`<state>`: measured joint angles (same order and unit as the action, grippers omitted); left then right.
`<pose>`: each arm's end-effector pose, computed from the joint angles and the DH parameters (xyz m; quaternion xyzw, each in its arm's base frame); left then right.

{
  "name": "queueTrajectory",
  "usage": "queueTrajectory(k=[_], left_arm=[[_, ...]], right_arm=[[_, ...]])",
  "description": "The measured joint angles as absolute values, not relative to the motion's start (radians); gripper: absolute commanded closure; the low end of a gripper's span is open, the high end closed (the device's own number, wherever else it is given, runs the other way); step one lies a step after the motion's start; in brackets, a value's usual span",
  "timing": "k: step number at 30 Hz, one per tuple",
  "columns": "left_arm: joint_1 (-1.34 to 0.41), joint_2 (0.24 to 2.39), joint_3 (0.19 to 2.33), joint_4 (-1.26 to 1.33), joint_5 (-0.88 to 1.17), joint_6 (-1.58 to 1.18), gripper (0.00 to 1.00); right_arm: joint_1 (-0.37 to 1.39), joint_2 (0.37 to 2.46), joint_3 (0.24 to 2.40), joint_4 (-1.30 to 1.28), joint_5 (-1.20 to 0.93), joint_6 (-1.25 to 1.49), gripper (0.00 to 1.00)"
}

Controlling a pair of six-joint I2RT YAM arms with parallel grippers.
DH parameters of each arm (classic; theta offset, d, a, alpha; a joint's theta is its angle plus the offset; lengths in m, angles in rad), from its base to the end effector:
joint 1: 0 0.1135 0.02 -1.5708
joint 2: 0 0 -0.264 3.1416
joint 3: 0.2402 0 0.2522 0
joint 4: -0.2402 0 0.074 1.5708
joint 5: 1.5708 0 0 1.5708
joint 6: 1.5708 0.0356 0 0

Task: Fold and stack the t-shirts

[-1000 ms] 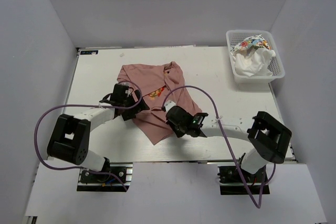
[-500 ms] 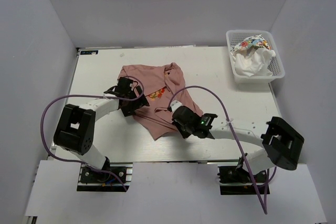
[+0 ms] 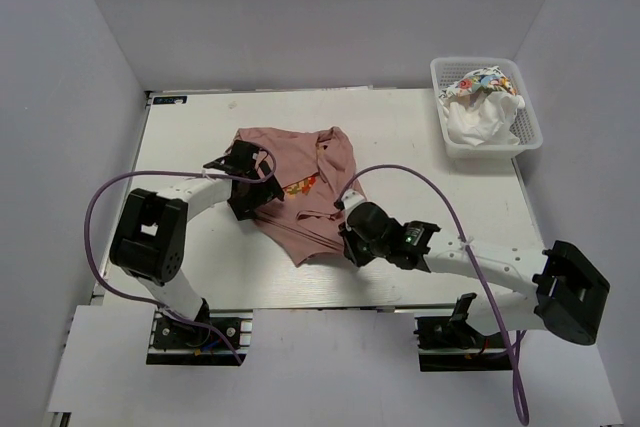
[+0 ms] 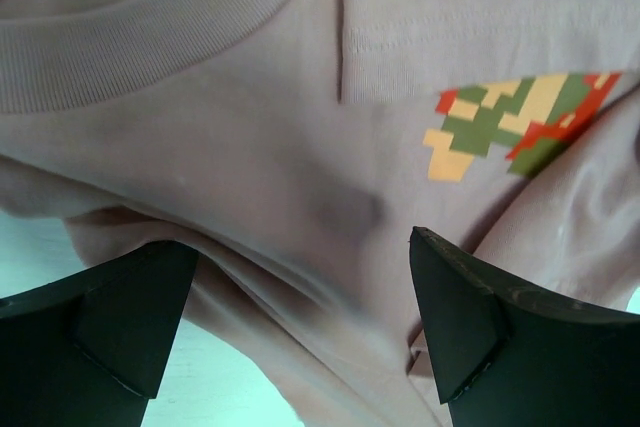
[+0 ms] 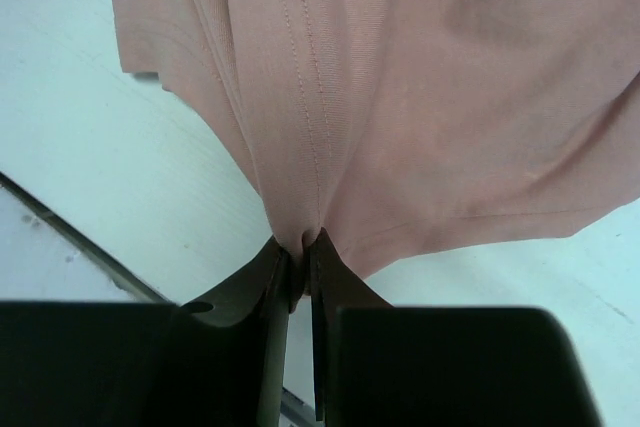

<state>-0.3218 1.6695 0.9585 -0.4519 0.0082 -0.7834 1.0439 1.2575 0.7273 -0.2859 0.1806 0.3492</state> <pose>0.2980 -0.0997 0.1612 -0.2232 0.9535 -0.1097 0.1703 0.1338 0.2172 0.2131 -0.2839 0.8819 0.1711 0.3353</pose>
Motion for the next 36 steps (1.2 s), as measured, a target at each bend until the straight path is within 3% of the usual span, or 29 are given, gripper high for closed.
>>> queueTrajectory(k=[22,25,27,31,36], left_arm=[[-0.32,1.711,1.019,-0.532,-0.05,-0.805,0.0],[-0.282,1.708,1.014,-0.527,-0.179,-0.771,0.0],[-0.259,1.704,1.002,-0.518,-0.235,-0.743,0.0],[-0.246,1.7,0.982,-0.516,-0.305,-0.699,0.0],[-0.247,1.698,0.975,-0.513,-0.329,-0.684,0.0]], right_arm=[[1.038,1.152,0.625,-0.276,0.101,0.469,0.84],[1.035,1.148,0.606,-0.376,0.098,0.456,0.7],[1.034,1.166,0.604,-0.402,0.088,0.442,0.7],[1.034,1.242,0.612,-0.384,0.051,0.412,0.93],[1.034,1.297,0.638,-0.39,0.064,0.399,1.0]])
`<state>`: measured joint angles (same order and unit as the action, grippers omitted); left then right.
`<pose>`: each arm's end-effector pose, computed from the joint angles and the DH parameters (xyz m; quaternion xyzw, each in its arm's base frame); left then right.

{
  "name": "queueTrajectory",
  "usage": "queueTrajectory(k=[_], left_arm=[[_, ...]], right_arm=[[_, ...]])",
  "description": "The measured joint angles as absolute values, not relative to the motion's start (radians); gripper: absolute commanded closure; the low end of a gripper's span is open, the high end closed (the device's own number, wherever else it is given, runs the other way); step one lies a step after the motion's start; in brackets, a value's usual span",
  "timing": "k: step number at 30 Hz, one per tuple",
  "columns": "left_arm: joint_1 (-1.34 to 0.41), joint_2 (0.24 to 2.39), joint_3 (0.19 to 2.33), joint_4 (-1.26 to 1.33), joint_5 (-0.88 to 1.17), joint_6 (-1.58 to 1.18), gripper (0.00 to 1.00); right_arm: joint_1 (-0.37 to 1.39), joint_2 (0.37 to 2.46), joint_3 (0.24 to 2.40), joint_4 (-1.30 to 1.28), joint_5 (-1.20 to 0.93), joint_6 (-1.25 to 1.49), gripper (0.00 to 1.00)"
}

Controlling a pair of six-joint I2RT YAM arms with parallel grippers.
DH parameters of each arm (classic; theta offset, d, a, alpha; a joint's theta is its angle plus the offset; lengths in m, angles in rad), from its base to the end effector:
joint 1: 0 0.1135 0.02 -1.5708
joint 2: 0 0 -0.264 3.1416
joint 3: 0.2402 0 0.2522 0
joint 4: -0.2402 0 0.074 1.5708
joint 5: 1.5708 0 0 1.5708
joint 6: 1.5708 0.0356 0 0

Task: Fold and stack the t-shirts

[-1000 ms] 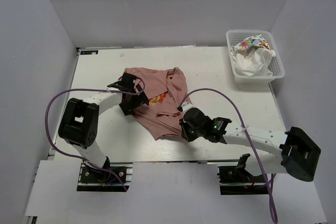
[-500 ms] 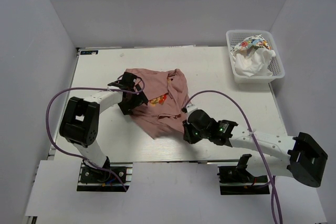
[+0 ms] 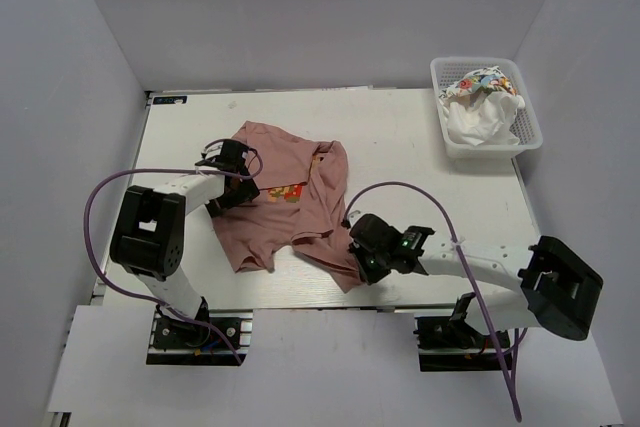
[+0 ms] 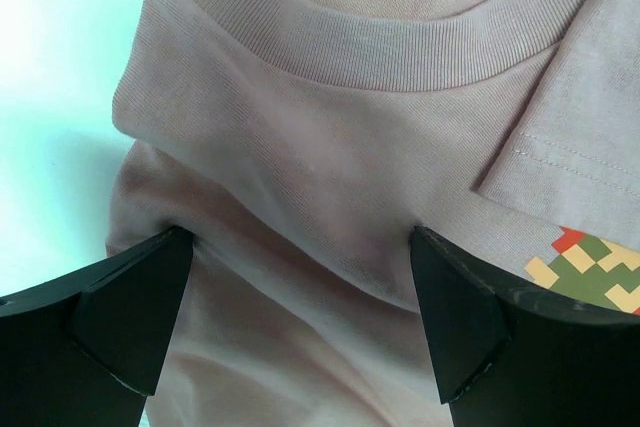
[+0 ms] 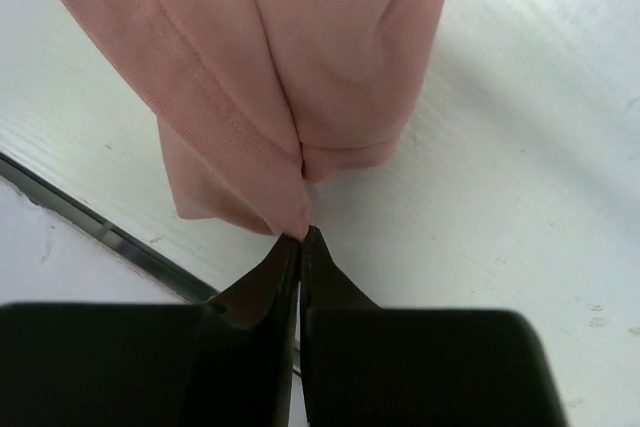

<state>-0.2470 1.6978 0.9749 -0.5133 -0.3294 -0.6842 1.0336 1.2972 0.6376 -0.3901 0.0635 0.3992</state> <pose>0.3055 -0.0652 0.1566 -0.2376 0.9436 0.0707 0.2194 0.1215 0.1995 0.1700 -0.2935 0.9201 0.1459 0.2143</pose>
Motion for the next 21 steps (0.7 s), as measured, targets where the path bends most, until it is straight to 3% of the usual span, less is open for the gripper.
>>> queueTrajectory(k=[8,21], left_arm=[[-0.245,1.695,0.971,-0.508,-0.33,-0.677,0.0],[-0.244,1.703,0.983,-0.52,-0.33,-0.677,0.0]], right_arm=[[0.979,1.214,0.733,-0.374,0.226,0.477,1.0],[0.567,0.923,0.77,-0.613,0.661,0.724,1.0]])
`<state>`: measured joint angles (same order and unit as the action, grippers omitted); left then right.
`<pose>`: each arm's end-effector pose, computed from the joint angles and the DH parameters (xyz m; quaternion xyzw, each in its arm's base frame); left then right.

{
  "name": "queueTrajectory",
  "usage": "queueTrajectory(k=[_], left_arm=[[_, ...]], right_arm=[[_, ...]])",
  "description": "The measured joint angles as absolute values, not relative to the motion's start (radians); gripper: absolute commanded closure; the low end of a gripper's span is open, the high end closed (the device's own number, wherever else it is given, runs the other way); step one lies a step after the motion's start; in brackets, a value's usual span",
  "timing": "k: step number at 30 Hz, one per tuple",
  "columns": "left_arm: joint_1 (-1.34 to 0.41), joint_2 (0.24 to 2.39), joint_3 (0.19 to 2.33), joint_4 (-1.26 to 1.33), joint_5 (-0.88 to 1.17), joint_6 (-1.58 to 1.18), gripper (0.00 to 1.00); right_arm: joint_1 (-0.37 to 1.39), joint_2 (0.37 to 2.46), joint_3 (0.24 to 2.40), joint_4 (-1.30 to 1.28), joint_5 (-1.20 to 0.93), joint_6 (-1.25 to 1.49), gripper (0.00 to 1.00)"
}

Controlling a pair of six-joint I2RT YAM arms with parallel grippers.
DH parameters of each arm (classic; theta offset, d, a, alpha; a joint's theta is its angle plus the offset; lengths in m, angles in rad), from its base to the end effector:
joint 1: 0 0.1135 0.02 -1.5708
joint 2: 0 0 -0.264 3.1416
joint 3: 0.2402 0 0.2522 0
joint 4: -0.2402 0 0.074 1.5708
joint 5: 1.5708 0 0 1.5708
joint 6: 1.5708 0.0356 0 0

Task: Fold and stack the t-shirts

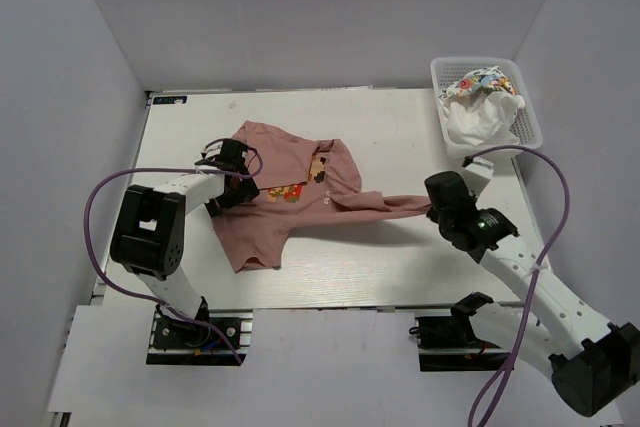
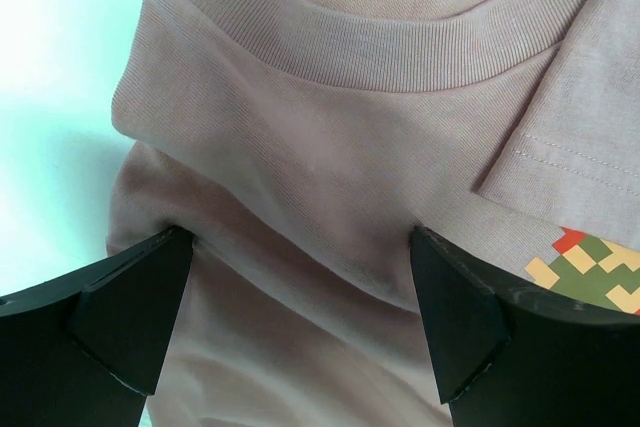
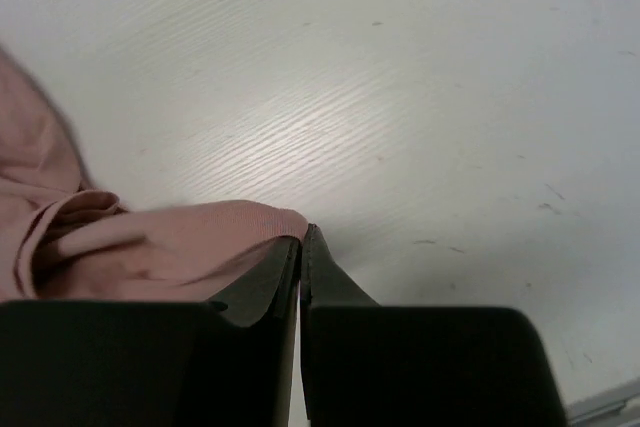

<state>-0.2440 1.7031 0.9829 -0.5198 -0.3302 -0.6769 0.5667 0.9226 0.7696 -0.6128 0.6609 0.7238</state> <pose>0.3070 -0.0645 0.1569 -0.2354 0.9444 0.0731 0.2175 0.1682 0.0811 0.2751 0.1950 0.8576 -0.0157 0.4756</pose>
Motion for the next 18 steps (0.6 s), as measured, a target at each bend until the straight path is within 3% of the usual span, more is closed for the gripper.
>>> queueTrajectory(k=[5,10,18], left_arm=[[-0.242,1.701,0.982,-0.519,-0.324,-0.676,0.0],[-0.246,1.67,0.972,-0.546,-0.296,-0.673,0.0],[-0.257,1.383,0.881,-0.596,-0.144,-0.699,0.0]], right_arm=[[0.468,0.875,0.68,-0.638,0.67,0.752,1.0],[0.418,1.021,0.639,-0.6,0.558,0.726,1.0],[0.378,1.135,0.638,-0.447,0.381,0.656,1.0]])
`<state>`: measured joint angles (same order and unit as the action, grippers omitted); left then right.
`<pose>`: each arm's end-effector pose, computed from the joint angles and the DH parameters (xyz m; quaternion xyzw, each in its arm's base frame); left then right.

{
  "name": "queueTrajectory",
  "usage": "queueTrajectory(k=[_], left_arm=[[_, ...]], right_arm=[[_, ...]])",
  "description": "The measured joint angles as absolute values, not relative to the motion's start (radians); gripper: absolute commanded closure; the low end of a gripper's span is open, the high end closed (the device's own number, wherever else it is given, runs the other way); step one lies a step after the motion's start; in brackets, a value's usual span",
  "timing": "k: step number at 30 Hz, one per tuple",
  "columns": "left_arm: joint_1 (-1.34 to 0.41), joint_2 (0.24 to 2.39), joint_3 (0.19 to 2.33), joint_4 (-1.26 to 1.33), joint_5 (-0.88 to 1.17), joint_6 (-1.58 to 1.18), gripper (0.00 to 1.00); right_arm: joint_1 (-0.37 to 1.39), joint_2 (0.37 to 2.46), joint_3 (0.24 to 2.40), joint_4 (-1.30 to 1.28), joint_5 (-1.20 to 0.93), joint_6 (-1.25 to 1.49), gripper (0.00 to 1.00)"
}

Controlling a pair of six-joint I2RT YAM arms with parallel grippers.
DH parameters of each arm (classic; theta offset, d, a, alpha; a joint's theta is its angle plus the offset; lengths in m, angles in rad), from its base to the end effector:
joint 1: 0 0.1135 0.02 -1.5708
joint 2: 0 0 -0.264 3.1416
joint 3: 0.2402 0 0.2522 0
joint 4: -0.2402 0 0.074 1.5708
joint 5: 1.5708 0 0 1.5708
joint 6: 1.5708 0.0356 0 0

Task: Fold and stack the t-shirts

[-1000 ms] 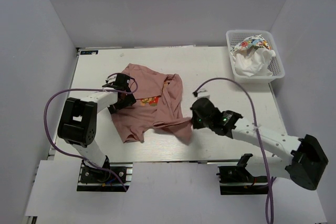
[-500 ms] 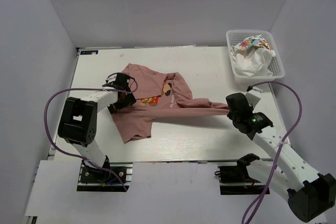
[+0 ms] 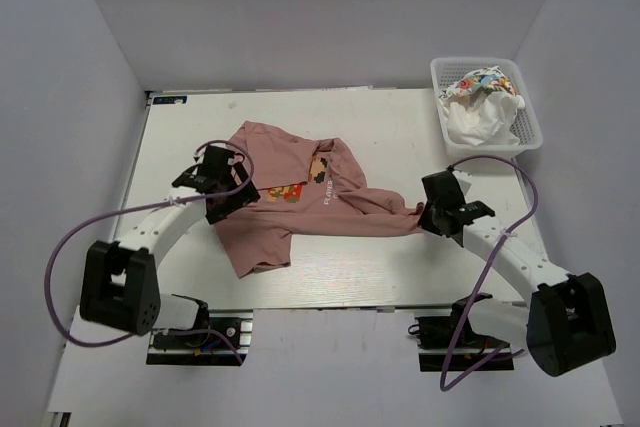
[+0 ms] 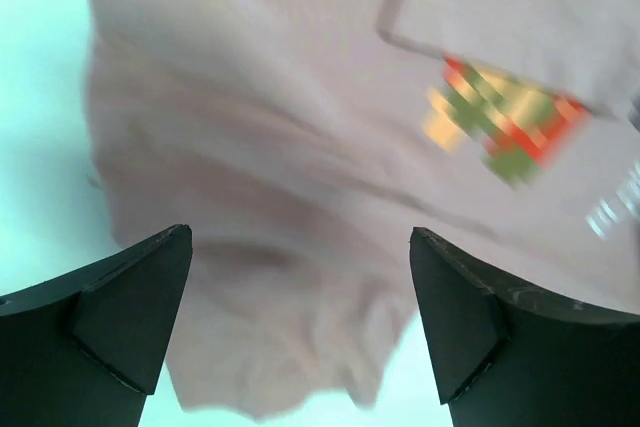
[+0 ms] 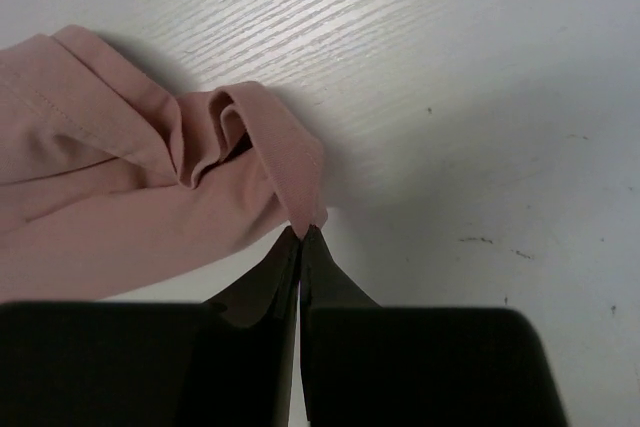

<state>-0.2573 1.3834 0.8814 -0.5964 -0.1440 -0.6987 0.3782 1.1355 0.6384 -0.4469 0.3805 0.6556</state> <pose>0.2567 -0.0623 0.2103 -0.2287 0.9425 -0.0453 0.2394 0.2051 0.0672 0.2021 0.1869 0.9171 -0.0068 0.3521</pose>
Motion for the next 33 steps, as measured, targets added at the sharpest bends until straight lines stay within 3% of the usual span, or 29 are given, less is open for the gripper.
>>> queueTrajectory(k=[7,15,25,27,28,31,33], left_arm=[[-0.313,1.209,0.706,-0.669,0.01,-0.719,0.0],[-0.358,1.237,0.649,-0.844,0.063,-0.775,0.0],[-0.362,1.254,0.589,-0.853,0.033,-0.874,0.0],[-0.362,1.259,0.59,-0.849,0.033,-0.881,0.04],[-0.362,1.268,0.591,-0.85,0.031,-0.882,0.07],[-0.363,1.309,0.61,-0.86,0.026,-0.879,0.32],[-0.364,1.339,0.625,-0.86,0.036,-0.875,0.76]], right_arm=[[0.348,1.219,0.638,-0.384,0.303,0.619,1.0],[0.302,1.224,0.638,-0.358,0.261,0.591,1.0],[0.256,1.182,0.62,-0.332,0.237,0.569,1.0],[0.251,1.18,0.617,-0.329,0.228,0.566,1.0],[0.25,1.18,0.614,-0.327,0.224,0.565,1.0],[0.248,1.171,0.601,-0.319,0.208,0.56,1.0],[0.246,1.157,0.59,-0.313,0.204,0.556,1.0]])
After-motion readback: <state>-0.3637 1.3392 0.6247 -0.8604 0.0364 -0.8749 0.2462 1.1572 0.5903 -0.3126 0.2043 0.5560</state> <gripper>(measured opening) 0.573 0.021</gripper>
